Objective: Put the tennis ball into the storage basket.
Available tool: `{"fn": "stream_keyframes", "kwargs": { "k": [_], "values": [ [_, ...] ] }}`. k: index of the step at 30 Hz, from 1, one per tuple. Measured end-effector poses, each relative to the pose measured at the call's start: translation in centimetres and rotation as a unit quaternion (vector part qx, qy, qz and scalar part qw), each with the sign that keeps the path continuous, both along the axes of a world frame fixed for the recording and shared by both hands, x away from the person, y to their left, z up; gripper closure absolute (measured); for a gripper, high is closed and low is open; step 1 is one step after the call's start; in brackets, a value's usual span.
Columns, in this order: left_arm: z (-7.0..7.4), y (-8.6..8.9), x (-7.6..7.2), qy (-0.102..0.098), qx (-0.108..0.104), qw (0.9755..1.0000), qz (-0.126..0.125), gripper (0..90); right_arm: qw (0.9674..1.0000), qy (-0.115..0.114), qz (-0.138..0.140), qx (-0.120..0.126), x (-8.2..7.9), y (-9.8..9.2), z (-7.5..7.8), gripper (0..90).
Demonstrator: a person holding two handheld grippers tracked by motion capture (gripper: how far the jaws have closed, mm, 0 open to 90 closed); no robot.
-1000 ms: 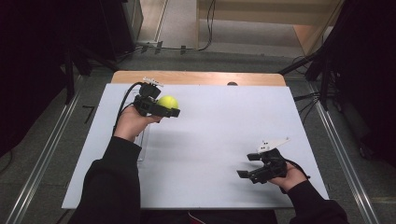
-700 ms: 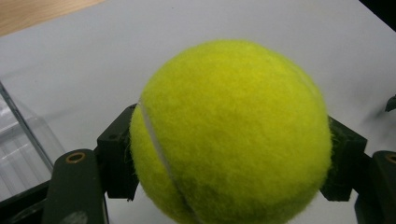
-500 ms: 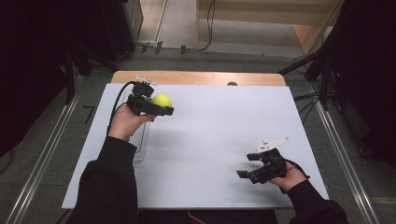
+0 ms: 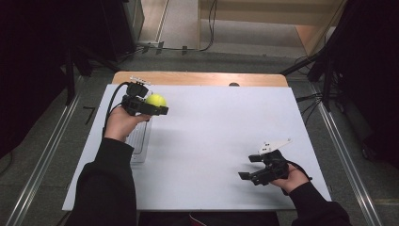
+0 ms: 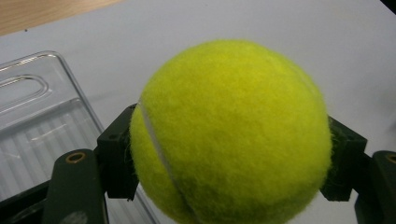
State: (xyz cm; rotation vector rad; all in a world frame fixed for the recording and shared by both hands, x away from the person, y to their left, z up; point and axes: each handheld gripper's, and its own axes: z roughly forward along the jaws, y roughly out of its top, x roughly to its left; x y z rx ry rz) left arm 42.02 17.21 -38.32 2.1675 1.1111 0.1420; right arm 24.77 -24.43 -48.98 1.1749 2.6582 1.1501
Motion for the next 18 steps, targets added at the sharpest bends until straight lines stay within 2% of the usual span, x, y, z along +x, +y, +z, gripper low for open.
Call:
{"fn": "stream_keyframes", "kwargs": {
  "k": [13,18],
  "values": [
    [-0.1,1.6,0.3,-0.005,0.005,0.9996,0.028,25.7,1.0,0.0,0.0,-0.001,0.0,0.0,0.0,14.8],
    [-0.1,2.6,0.4,-0.001,-0.007,0.9988,0.048,25.7,1.0,0.0,-0.001,-0.002,0.0,0.0,0.0,14.8]
  ]
}}
